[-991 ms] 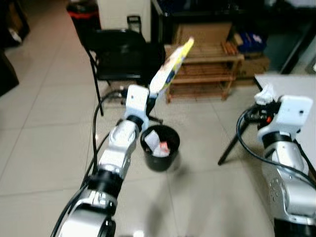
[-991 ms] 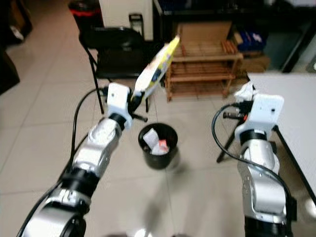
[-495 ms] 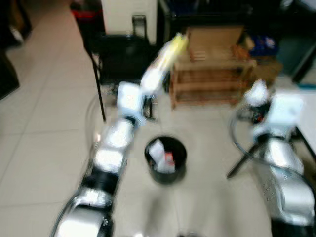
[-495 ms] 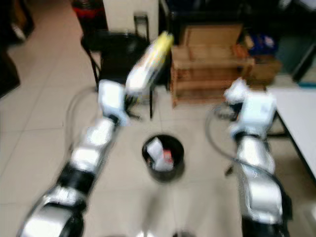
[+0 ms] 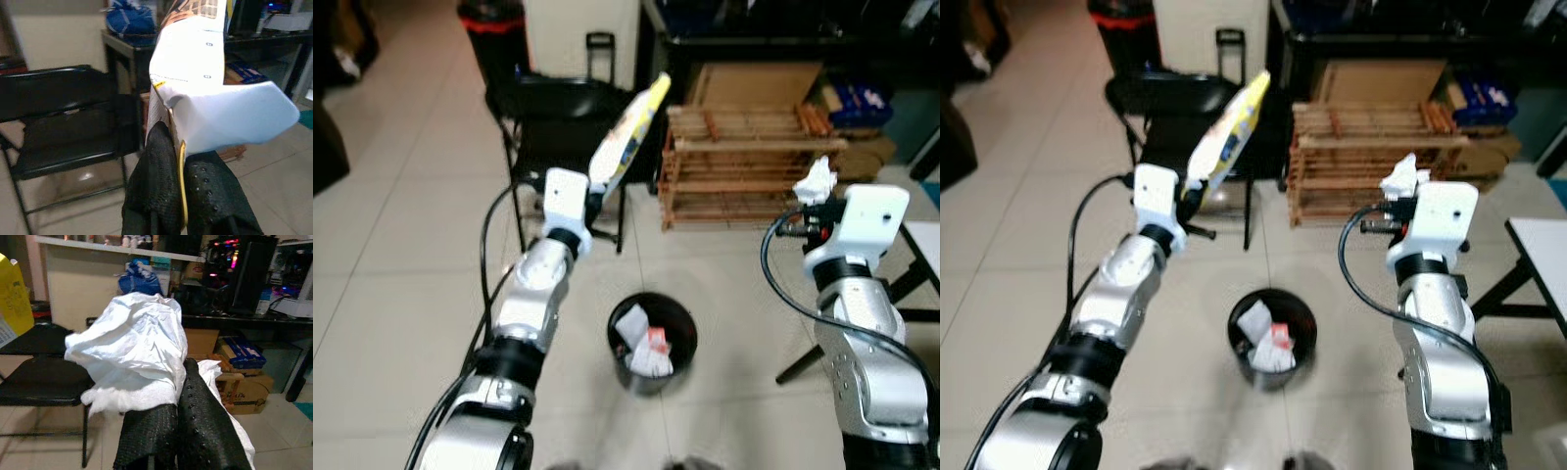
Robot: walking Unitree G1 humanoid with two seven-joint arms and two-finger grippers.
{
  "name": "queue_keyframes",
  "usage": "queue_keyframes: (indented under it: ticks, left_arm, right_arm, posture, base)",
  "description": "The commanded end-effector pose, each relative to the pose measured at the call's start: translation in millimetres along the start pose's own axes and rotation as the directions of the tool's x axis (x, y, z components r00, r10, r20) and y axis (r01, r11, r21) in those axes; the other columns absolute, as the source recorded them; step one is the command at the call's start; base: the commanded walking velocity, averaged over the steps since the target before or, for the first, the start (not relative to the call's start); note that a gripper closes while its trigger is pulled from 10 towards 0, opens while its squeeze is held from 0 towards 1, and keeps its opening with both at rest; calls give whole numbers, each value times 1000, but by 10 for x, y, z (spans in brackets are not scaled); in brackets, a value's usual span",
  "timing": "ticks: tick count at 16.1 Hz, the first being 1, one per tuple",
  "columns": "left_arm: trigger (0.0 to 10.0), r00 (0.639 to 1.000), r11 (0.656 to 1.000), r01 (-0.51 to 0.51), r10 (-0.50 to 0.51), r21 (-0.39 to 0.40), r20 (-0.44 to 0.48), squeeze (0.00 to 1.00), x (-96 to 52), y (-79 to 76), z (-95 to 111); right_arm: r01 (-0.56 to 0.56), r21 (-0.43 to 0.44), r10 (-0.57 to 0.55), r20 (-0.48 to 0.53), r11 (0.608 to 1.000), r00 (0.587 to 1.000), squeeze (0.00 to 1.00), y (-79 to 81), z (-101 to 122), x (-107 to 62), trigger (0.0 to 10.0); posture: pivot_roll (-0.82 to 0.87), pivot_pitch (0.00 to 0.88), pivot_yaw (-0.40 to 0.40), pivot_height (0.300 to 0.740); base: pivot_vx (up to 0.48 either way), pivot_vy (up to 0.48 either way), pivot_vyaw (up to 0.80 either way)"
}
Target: Picking trash to rubbish bin
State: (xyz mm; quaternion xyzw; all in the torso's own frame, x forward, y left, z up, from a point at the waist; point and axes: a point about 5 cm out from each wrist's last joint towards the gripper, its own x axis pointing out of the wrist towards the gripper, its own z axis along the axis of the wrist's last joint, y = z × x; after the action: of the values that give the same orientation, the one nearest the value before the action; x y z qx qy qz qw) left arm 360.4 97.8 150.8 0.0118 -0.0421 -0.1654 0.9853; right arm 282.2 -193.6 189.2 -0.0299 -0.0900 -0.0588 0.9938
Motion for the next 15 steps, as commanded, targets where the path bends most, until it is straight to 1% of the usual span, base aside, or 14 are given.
queue_keyframes:
  ticks: [1, 3, 7, 9, 15]
  left_arm:
    - [10000, 1000, 1000, 23, -23, 7, -8, 0, 14, -65, -6]
    - [10000, 1000, 1000, 23, -23, 7, -11, 0, 14, -65, -13]
    - [10000, 1000, 1000, 12, -12, 4, -13, 0, 12, -75, -24]
    - [10000, 1000, 1000, 11, -11, 4, -13, 0, 14, -78, -23]
    - [10000, 1000, 1000, 5, -5, -6, -10, 0, 12, -73, -20]
  right_arm:
    - [29, -13, -29, 28, 999, 999, 0, -54, 58, -11, 10000]
    - [30, -17, -29, 33, 999, 999, 0, -52, 66, -10, 10000]
    - [27, -5, -27, 33, 1000, 999, 0, -45, 75, 1, 10000]
    - [26, -4, -26, 33, 1000, 999, 0, -41, 77, 3, 10000]
    - [12, -4, -12, 33, 1000, 999, 0, -5, 77, 14, 10000]
  posture:
    - [140, 107, -15, 740]
    - [140, 107, -15, 740]
    - [143, 106, -17, 740]
    - [143, 106, -17, 740]
    - [148, 105, -17, 740]
  base:
    - [469, 0, 0]
    - [469, 0, 0]
    - [0, 0, 0]
    - [0, 0, -544]
    - [0, 0, -775]
